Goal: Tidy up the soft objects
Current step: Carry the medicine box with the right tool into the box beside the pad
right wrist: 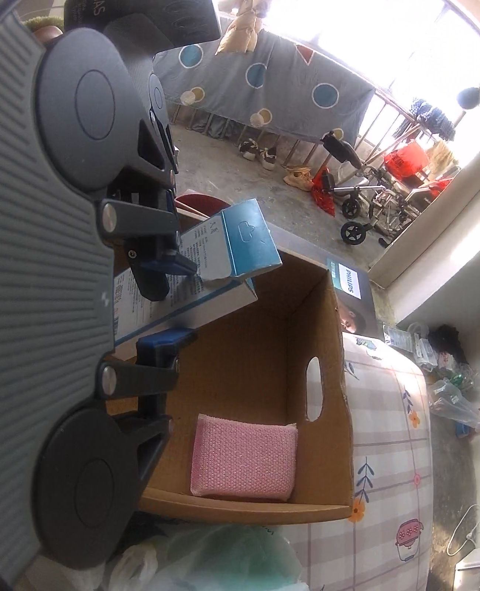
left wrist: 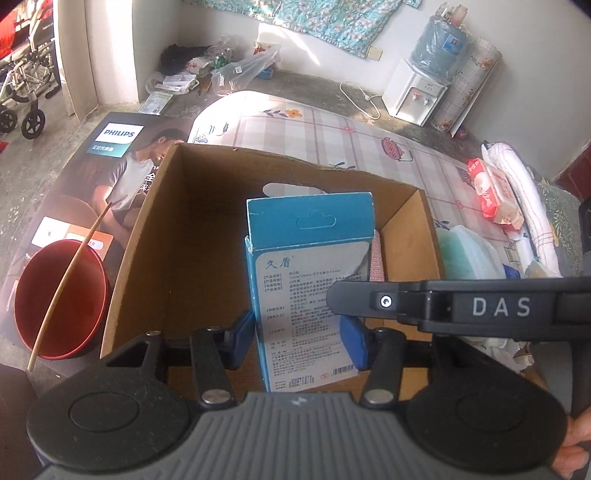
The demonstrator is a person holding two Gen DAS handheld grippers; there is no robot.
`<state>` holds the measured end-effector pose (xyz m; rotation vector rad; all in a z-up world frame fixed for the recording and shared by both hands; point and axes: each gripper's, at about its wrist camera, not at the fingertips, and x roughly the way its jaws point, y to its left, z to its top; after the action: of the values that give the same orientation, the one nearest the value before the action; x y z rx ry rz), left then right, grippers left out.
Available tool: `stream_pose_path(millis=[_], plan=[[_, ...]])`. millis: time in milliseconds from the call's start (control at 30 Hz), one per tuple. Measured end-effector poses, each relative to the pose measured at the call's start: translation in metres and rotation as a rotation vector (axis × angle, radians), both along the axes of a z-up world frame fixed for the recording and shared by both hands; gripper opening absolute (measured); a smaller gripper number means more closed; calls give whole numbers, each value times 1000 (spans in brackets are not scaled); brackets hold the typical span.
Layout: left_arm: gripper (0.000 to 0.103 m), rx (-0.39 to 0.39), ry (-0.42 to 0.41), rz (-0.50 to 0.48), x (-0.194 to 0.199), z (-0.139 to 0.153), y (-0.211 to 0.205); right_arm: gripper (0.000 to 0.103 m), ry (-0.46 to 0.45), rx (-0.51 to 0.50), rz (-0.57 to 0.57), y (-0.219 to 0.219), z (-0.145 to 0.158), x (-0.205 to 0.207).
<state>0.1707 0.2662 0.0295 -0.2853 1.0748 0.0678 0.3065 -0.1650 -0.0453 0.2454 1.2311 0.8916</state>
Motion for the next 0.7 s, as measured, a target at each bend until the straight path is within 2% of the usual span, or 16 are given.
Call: stream_pose_path(millis=[167, 367, 500, 700], plan=[[52, -20, 63, -1, 36, -38, 10, 32, 70, -48, -46, 18, -40, 36], [52, -20, 131, -6, 76, -74, 14, 32, 66, -84, -78, 25, -61, 66], [52, -5, 145, -9, 87, -88, 11, 32, 38, -74, -82, 21, -59, 74], [51, -7, 140, -11, 94, -99, 9, 32, -38, -35, -75, 3, -38, 72]])
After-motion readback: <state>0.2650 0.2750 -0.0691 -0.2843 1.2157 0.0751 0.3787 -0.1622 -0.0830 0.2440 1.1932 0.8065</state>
